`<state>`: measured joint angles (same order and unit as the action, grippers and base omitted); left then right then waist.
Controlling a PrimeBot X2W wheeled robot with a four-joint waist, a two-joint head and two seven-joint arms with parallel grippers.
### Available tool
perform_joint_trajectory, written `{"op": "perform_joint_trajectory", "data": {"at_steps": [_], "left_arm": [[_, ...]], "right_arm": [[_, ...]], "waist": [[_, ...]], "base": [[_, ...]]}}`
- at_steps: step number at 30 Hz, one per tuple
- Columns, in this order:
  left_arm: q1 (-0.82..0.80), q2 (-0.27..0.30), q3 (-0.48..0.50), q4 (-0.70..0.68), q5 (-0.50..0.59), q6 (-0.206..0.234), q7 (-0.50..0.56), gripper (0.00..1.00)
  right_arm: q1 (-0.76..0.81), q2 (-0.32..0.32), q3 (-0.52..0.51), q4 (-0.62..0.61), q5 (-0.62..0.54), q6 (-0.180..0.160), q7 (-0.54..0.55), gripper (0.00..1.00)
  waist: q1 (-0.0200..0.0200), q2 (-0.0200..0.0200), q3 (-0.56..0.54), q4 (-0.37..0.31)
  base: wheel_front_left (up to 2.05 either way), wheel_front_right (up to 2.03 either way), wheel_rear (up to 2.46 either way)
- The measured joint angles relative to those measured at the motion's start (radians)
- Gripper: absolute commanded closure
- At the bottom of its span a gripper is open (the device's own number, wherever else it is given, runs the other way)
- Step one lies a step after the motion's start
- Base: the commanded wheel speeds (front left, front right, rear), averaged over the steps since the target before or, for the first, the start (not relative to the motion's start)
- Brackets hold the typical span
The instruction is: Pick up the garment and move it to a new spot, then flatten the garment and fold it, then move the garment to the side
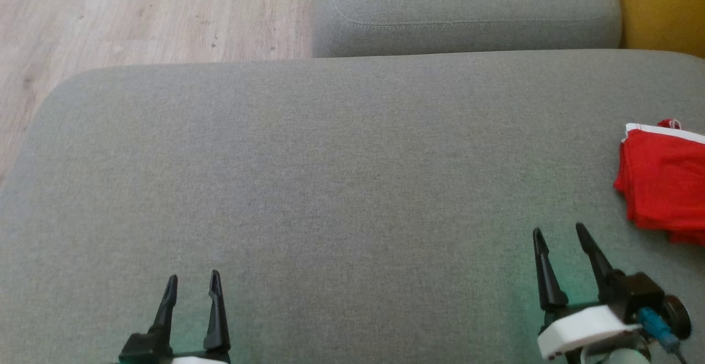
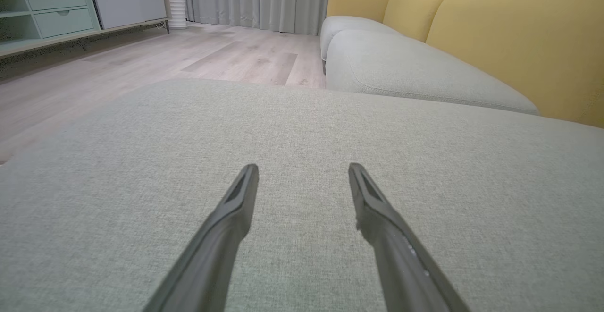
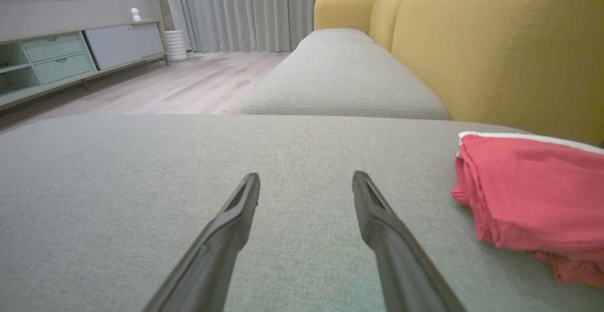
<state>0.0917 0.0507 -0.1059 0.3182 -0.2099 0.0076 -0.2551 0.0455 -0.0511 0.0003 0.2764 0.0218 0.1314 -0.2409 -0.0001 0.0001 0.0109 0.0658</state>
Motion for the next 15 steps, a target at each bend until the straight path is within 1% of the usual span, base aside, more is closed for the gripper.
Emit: {"op": "perform_joint_trajectory", "data": {"at_steps": [2, 6, 11, 15], "left_arm": [[0.0, 0.0, 0.0, 0.0, 0.003, -0.001, 0.0, 0.0], [-0.001, 0.0, -0.005, 0.0, 0.013, -0.016, 0.0, 0.0], [-0.001, 0.0, -0.005, -0.002, 0.016, -0.018, 0.0, 0.0], [-0.001, 0.0, -0.006, 0.0, 0.018, -0.034, 0.0, 0.0]], "right_arm": [[0.008, 0.004, -0.002, 0.016, -0.001, 0.0, -0.007, 0.0], [0.01, 0.005, -0.035, 0.036, -0.014, 0.0, -0.007, 0.0], [0.01, 0.005, -0.034, 0.029, 0.01, 0.0, -0.007, 0.0], [0.01, 0.005, -0.026, 0.028, 0.014, 0.0, -0.007, 0.0]], "waist": [[-0.0001, 0.0, 0.002, 0.004], [0.0001, 0.0, 0.004, 0.007], [0.0001, 0.0, 0.005, -0.001], [0.0001, 0.0, 0.002, -0.008]], "base": [[0.0, 0.0, 0.0], [0.0, 0.0, 0.0], [0.0, 0.0, 0.0], [0.0, 0.0, 0.0]]}}
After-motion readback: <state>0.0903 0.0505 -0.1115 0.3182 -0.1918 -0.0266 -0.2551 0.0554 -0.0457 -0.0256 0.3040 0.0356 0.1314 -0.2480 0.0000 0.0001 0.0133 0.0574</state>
